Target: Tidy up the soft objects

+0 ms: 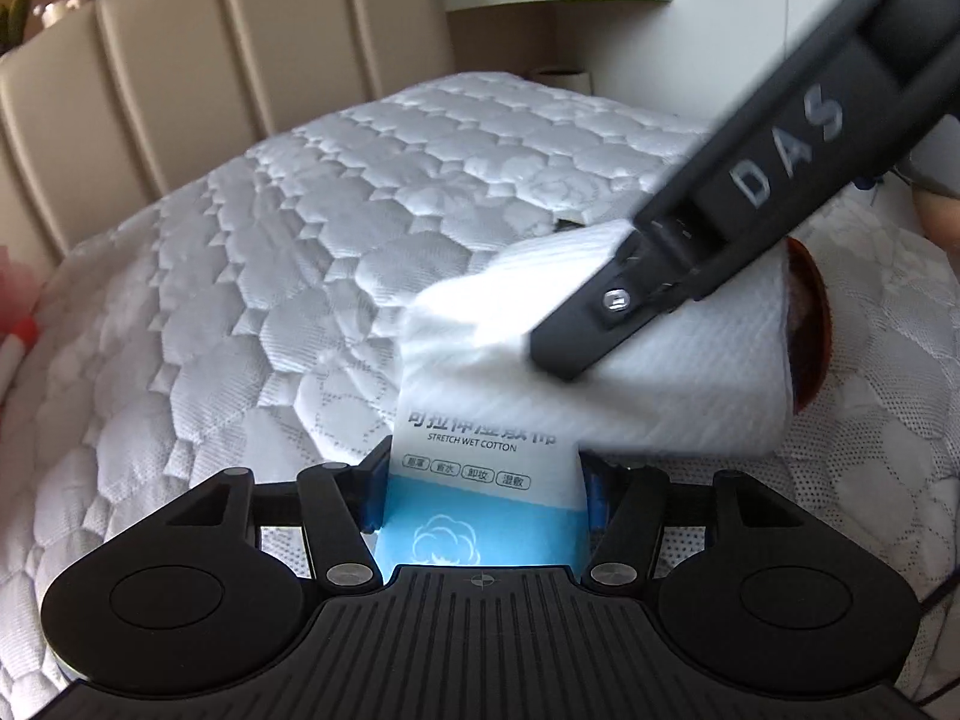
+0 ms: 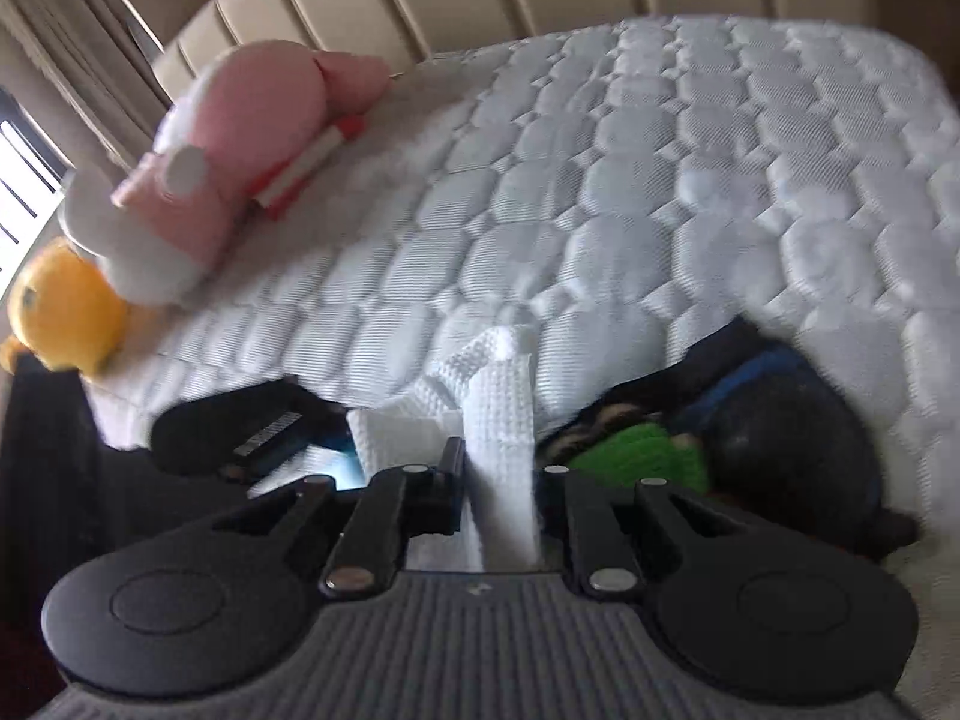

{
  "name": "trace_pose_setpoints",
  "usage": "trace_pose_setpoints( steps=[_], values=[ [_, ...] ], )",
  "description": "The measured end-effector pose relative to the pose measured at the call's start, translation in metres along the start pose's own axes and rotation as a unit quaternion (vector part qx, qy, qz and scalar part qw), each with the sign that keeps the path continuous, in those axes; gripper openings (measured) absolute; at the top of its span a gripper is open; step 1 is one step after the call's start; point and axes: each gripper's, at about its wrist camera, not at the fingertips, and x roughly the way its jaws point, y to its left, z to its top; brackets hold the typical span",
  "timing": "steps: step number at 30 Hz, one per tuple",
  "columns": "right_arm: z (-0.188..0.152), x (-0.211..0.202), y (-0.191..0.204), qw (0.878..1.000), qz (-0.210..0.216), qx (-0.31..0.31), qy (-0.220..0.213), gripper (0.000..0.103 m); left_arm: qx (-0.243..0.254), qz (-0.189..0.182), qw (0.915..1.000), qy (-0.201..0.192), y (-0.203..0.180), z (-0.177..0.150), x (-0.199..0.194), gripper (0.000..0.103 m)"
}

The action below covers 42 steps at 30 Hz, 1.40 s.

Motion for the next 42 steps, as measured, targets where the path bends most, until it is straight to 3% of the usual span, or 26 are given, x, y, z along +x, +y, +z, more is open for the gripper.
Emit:
trace_pose_setpoints(
  steps=[4,8,10,14,15,18,22,24,28,30,32,34,35,36,38,42],
  values=[
    [0.005,-0.008,-0.014,1.0,-0.005,0.024,-0.015,0.016,-0.015,-0.003,0.9999,0.004,0.005,0.0,-0.001,0.064],
    [0.023,-0.037,-0.039,0.997,-0.013,0.04,-0.06,0.015,-0.03,0.007,0.9994,0.019,0.014,-0.003,0.006,0.068],
    [0.032,-0.049,-0.055,0.996,-0.037,0.022,-0.074,0.015,-0.041,0.011,0.9987,0.028,0.018,-0.005,0.008,0.07],
    [0.032,-0.054,-0.096,0.987,-0.141,0.011,-0.069,0.015,-0.061,0.014,0.9973,0.038,0.025,-0.006,0.016,0.076],
    [0.028,-0.054,-0.104,0.987,-0.138,0.031,-0.071,0.015,-0.067,0.014,0.9969,0.039,0.026,-0.006,0.016,0.078],
    [0.021,-0.053,-0.108,0.99,-0.067,0.092,-0.079,0.015,-0.118,0.001,0.9922,0.038,0.038,-0.003,0.019,0.08],
    [0.035,-0.037,-0.065,0.994,0.001,0.068,-0.087,0.015,-0.218,-0.016,0.9753,0.035,0.053,-0.003,0.027,0.092],
    [0.044,-0.021,-0.046,0.995,0.009,0.059,-0.083,0.015,-0.233,-0.01,0.9719,0.033,0.05,-0.001,0.028,0.093],
    [0.054,0.022,-0.035,0.996,0.008,0.072,-0.057,0.015,-0.213,0.001,0.9749,0.064,0.043,-0.002,0.019,0.094],
    [0.055,0.04,-0.035,0.996,0.012,0.082,-0.044,0.016,-0.24,-0.005,0.9678,0.078,0.052,-0.007,0.007,0.094],
    [0.055,0.053,-0.035,0.996,0.008,0.078,-0.039,0.018,-0.283,-0.018,0.9551,0.086,0.065,-0.012,-0.001,0.096],
    [0.052,0.061,-0.034,0.997,0.001,0.067,-0.031,0.03,-0.324,-0.024,0.942,0.086,0.077,-0.017,-0.004,0.097],
    [0.051,0.063,-0.034,0.998,-0.003,0.061,-0.026,0.046,-0.342,-0.026,0.9355,0.086,0.082,-0.019,-0.005,0.097],
    [0.049,0.065,-0.034,0.998,-0.007,0.054,-0.022,0.05,-0.354,-0.026,0.9313,0.084,0.086,-0.021,-0.005,0.098],
    [0.048,0.061,-0.035,0.999,-0.01,0.04,-0.018,0.052,-0.363,-0.021,0.9282,0.078,0.091,-0.023,-0.007,0.098],
    [0.045,0.03,-0.039,0.998,-0.025,0.024,-0.044,0.075,-0.362,0.0,0.9306,0.052,0.093,-0.023,-0.016,0.099]
  ],
)
